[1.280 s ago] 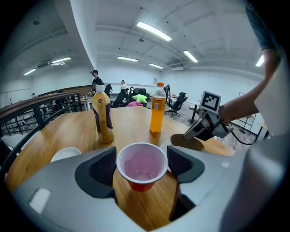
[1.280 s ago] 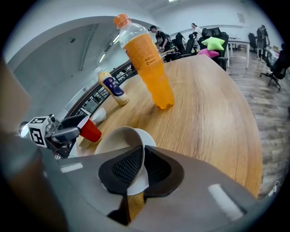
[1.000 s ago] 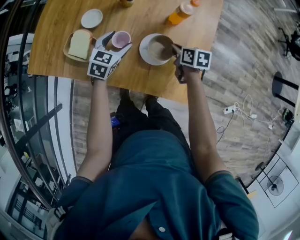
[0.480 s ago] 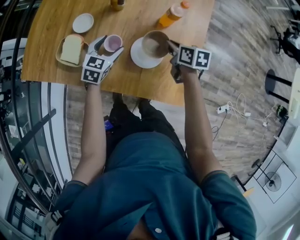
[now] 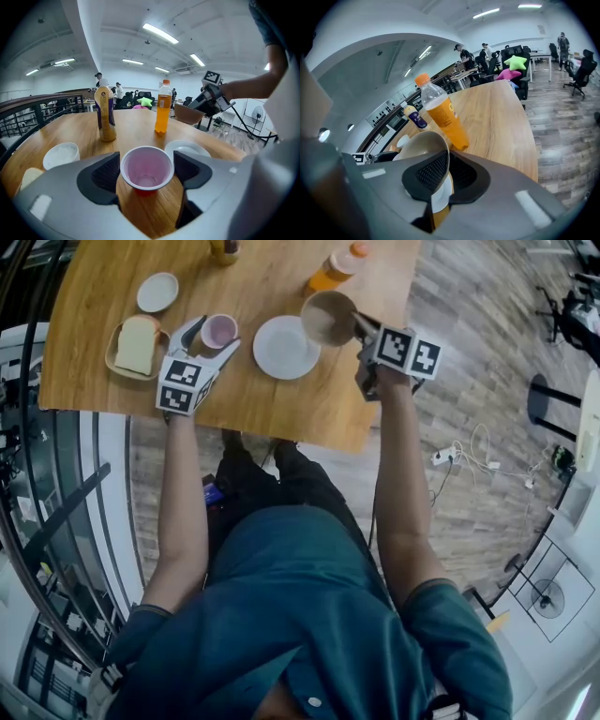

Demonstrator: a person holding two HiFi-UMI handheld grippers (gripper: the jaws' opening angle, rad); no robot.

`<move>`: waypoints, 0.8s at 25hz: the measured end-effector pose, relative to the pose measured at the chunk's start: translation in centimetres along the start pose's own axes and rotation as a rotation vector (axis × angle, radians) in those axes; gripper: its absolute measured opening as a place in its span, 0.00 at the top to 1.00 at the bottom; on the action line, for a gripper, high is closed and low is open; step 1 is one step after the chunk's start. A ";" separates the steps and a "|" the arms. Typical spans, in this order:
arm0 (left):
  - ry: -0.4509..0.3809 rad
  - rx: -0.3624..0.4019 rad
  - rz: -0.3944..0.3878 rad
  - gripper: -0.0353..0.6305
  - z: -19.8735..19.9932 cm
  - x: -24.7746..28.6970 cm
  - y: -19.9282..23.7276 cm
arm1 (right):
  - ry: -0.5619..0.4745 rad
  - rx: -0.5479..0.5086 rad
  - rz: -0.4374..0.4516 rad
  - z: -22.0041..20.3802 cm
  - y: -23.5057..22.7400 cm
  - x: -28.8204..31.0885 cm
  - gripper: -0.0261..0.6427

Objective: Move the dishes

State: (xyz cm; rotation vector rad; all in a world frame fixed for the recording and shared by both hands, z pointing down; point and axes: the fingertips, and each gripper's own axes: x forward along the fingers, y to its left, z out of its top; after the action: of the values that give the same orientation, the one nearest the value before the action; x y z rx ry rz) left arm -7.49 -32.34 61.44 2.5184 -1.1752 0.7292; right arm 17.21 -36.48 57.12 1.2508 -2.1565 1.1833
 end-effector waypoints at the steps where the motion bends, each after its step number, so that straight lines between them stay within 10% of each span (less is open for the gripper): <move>1: 0.001 0.002 0.000 0.41 0.0 0.0 0.0 | -0.003 0.004 -0.005 0.1 -0.3 -0.2 0.92; 20: -0.036 0.025 0.000 0.39 1.4 -1.2 -0.1 | 0.026 0.068 -0.114 -0.8 -7.6 -0.5 0.92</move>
State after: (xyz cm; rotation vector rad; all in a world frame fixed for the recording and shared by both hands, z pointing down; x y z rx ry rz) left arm -7.58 -32.13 59.65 2.5623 -1.1844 0.7056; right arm 23.75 -37.46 60.88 1.3594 -2.0131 1.2284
